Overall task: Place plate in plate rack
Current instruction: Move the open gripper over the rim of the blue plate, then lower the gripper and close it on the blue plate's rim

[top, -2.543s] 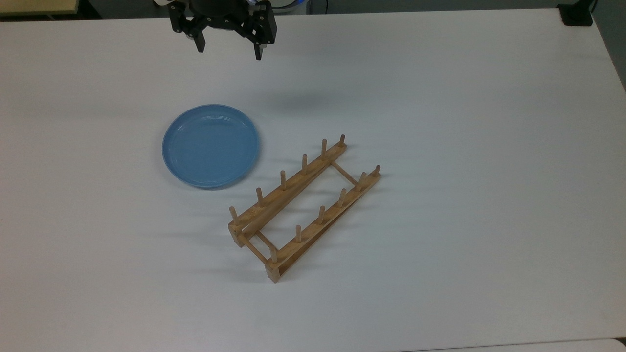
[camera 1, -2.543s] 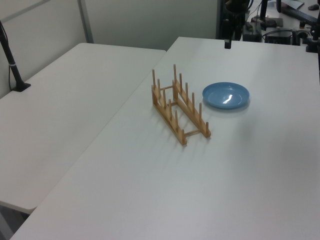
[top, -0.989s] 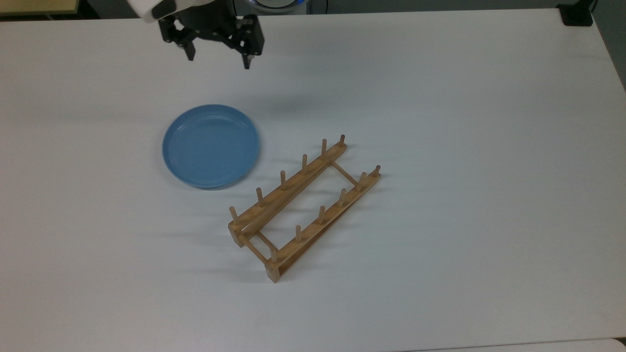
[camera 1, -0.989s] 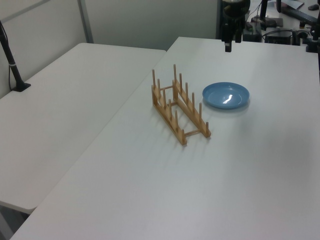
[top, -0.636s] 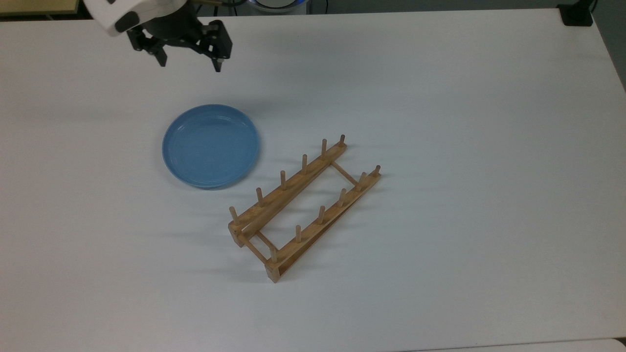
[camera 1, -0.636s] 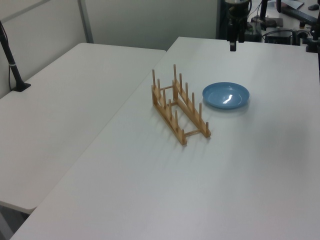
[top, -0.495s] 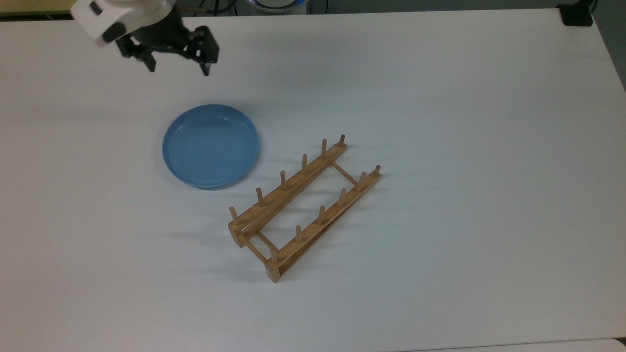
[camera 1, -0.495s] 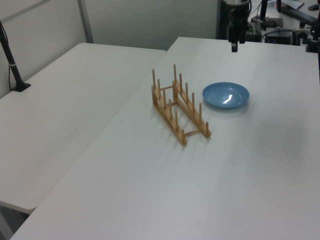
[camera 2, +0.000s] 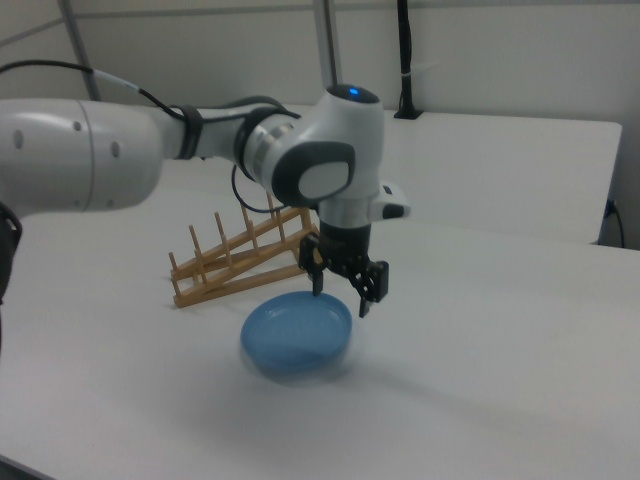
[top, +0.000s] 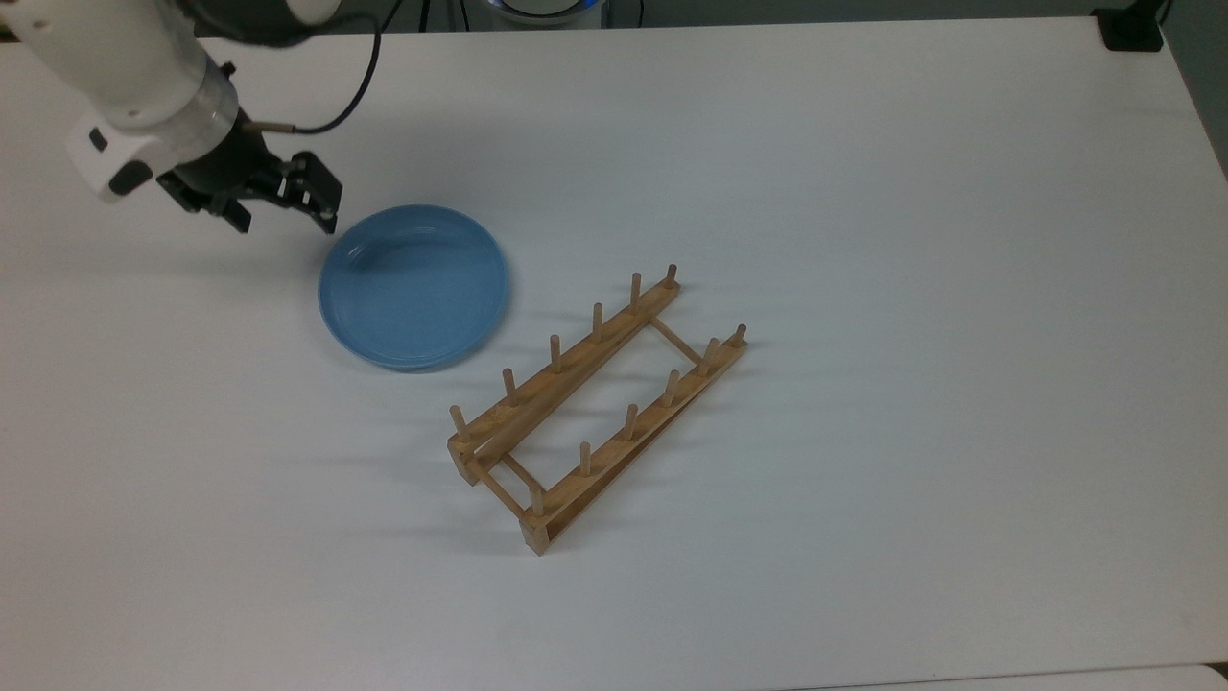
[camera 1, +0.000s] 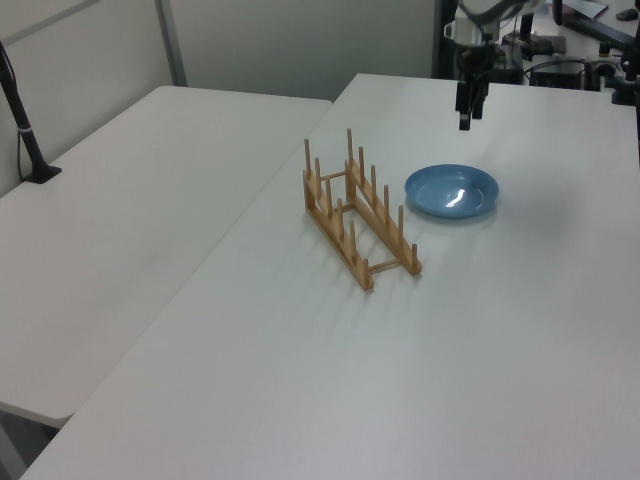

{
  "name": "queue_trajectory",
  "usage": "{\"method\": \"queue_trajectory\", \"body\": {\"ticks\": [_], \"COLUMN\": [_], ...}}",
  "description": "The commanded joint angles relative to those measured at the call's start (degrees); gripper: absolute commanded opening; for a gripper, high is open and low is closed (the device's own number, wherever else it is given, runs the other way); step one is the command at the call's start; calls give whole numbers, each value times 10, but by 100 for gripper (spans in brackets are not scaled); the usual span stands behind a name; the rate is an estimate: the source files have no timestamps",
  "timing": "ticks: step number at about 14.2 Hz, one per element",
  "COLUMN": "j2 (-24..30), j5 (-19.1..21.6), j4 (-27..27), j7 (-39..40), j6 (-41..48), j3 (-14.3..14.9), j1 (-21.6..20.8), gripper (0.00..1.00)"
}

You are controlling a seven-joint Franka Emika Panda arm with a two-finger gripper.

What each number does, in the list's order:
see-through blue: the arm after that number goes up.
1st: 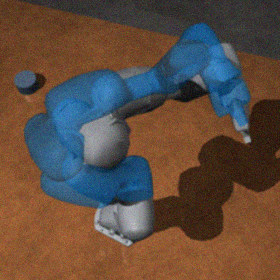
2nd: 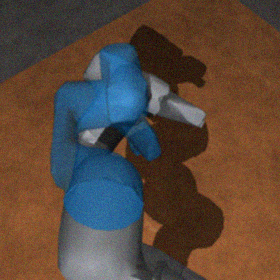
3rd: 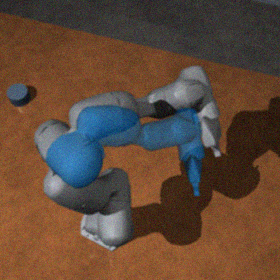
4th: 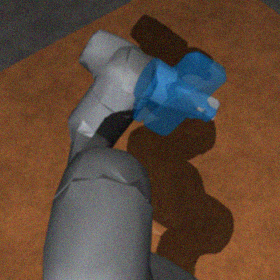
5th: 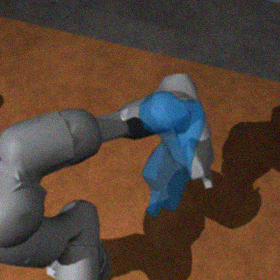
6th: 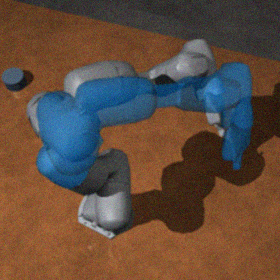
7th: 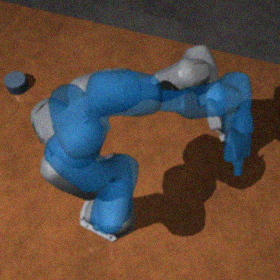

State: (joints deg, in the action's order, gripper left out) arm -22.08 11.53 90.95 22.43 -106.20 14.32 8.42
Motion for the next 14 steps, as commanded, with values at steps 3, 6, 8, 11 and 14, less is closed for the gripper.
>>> {"method": "queue_trajectory", "body": {"ticks": [3, 6, 8, 11, 14], "j2": [-59, -68, -77, -82, -84], "j5": [14, 14, 14, 17, 20], "j4": [6, 9, 9, 9, 9], "j7": [22, 23, 23, 17, 17], "j6": [-77, -95, -102, -116, -118], "j3": [4, 4, 3, 2, 1], "j1": [-16, -19, -24, -29, -29], "gripper": [85, 74, 64, 49, 44]}}
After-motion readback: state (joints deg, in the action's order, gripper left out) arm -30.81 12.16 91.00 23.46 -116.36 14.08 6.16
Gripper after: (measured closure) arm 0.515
